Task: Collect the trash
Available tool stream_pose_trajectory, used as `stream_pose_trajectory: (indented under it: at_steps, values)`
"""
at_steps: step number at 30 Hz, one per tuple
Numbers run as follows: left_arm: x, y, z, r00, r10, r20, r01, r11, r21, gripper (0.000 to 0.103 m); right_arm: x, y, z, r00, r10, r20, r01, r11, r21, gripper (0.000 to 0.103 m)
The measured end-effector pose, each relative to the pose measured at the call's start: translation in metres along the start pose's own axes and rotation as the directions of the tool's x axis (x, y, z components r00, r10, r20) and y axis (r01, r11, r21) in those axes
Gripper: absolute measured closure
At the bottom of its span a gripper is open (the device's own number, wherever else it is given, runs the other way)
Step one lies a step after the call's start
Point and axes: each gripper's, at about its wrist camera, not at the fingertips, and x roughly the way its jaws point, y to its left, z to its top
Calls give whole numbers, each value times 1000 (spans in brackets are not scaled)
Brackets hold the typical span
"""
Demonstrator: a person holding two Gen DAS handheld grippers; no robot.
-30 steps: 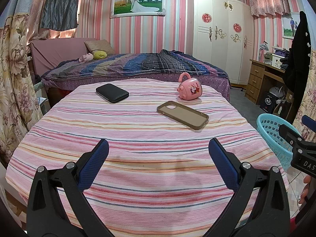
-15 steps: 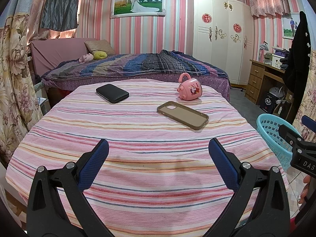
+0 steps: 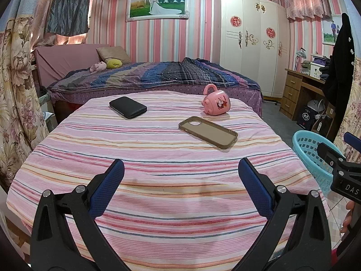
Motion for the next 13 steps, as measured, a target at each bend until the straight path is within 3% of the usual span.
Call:
stream_pose_trajectory:
  at_steps: [13]
  values:
    - [2, -1, 0, 1000, -5, -13, 5, 1000, -11, 5, 0, 0, 0, 1000, 0, 0, 0, 1000, 0, 5]
